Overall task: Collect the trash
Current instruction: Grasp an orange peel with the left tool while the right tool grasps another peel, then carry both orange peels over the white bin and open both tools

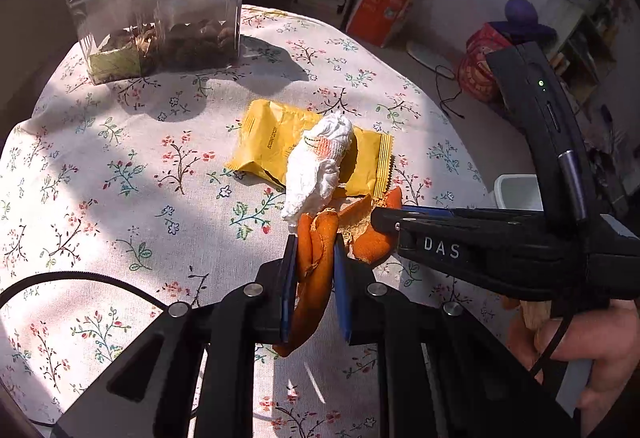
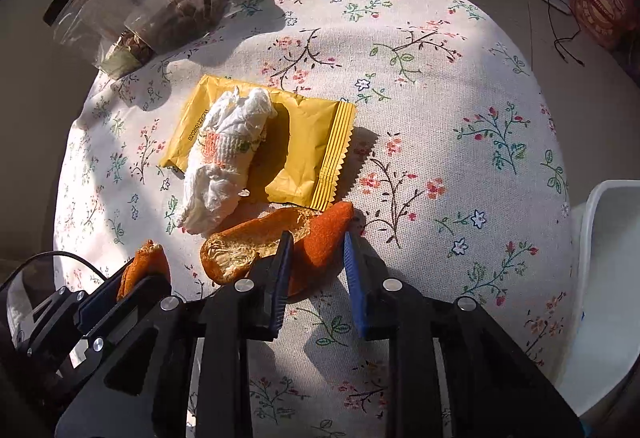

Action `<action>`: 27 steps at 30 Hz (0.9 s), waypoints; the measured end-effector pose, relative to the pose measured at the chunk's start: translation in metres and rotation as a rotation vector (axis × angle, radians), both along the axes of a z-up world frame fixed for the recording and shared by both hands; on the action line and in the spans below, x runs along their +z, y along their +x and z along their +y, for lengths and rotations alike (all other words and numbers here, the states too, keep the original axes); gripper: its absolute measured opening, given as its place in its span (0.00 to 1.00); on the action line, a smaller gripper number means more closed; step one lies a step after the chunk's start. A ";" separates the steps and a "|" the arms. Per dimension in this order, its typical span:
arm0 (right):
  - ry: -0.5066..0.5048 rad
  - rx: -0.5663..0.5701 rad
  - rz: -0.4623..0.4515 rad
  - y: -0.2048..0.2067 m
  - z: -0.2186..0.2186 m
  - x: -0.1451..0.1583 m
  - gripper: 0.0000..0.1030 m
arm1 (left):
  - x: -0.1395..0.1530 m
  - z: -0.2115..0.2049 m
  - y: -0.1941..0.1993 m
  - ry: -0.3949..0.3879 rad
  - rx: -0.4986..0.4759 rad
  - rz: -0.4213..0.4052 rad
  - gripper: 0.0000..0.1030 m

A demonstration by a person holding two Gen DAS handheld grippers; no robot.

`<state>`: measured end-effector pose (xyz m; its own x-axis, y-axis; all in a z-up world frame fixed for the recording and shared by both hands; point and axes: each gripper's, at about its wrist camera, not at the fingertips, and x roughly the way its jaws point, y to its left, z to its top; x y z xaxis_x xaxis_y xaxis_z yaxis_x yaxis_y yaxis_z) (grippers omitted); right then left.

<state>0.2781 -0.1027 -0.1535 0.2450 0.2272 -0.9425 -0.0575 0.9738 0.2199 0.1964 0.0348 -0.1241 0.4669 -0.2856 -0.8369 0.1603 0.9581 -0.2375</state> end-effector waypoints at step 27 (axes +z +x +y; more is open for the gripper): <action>-0.160 -0.294 -0.385 -0.102 -0.176 0.162 0.07 | 0.109 -0.165 -0.036 -0.113 -0.230 -0.232 0.16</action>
